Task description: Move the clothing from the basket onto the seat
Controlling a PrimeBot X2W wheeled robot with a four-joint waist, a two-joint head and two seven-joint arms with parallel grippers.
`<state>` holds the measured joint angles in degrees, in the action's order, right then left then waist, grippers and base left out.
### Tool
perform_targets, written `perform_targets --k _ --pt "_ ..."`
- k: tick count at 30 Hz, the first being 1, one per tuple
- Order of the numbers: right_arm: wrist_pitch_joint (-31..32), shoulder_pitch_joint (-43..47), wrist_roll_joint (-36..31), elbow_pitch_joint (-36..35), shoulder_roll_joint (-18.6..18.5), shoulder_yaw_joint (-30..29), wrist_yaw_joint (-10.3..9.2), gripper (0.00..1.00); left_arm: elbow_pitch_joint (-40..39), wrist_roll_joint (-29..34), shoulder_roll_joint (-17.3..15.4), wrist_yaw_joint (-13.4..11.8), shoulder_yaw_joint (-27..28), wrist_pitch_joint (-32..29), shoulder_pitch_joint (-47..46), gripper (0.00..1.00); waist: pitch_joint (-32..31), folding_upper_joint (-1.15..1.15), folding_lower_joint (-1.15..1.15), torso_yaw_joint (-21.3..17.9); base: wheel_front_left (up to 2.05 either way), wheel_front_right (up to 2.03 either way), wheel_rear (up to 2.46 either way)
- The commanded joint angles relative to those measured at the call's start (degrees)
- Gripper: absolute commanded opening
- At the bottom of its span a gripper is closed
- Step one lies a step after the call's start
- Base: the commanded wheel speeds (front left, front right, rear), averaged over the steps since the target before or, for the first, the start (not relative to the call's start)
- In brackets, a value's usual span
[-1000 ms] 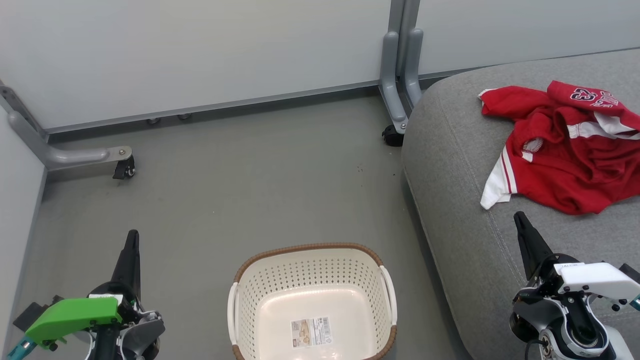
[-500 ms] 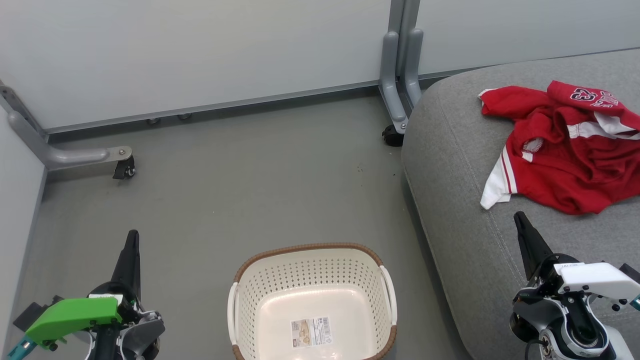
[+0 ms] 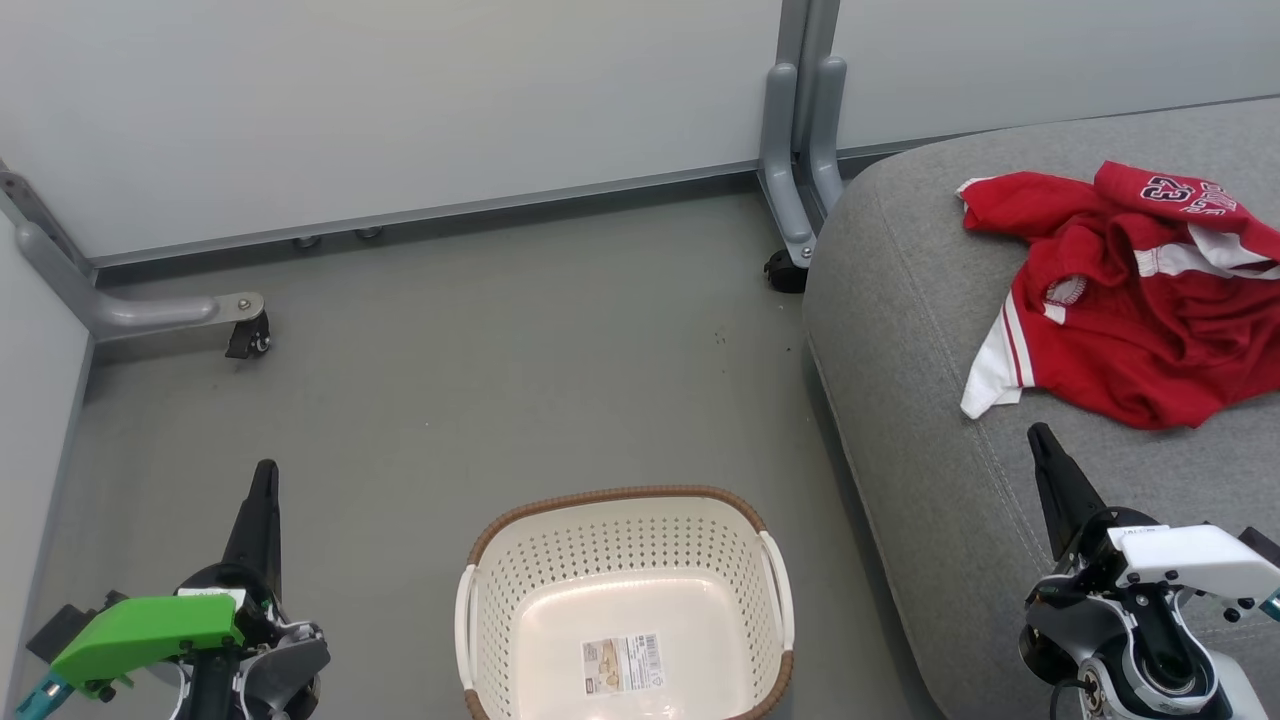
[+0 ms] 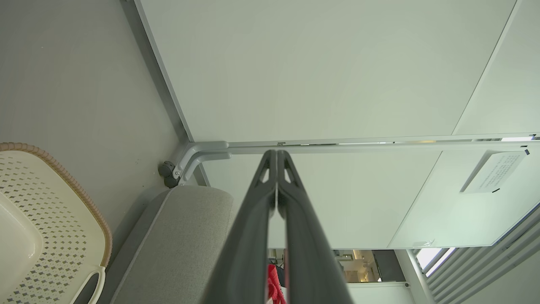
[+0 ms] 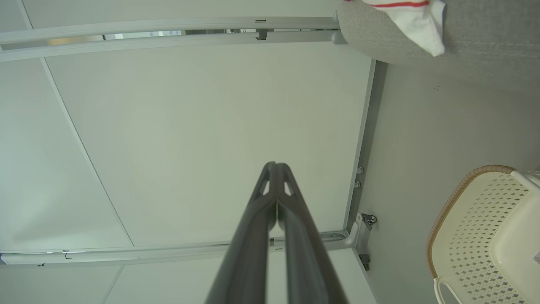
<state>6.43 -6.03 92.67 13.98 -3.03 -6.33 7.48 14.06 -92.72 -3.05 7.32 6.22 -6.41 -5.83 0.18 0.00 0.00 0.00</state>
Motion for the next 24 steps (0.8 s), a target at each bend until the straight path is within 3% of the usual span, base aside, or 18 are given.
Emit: perform_targets --k 1,24 --pt "0.1 -0.5 -0.2 0.1 -0.1 -0.1 0.02 0.0 0.1 0.3 -0.1 0.3 0.2 -0.1 -0.9 0.0 0.0 0.0 0.0 0.0 0.0 0.0 0.0" --pt "0.1 -0.5 -0.3 0.1 0.0 -0.2 0.02 0.0 0.1 0.3 0.0 0.3 0.3 -0.1 -0.9 0.0 0.0 0.0 0.0 0.0 0.0 0.0 0.0"
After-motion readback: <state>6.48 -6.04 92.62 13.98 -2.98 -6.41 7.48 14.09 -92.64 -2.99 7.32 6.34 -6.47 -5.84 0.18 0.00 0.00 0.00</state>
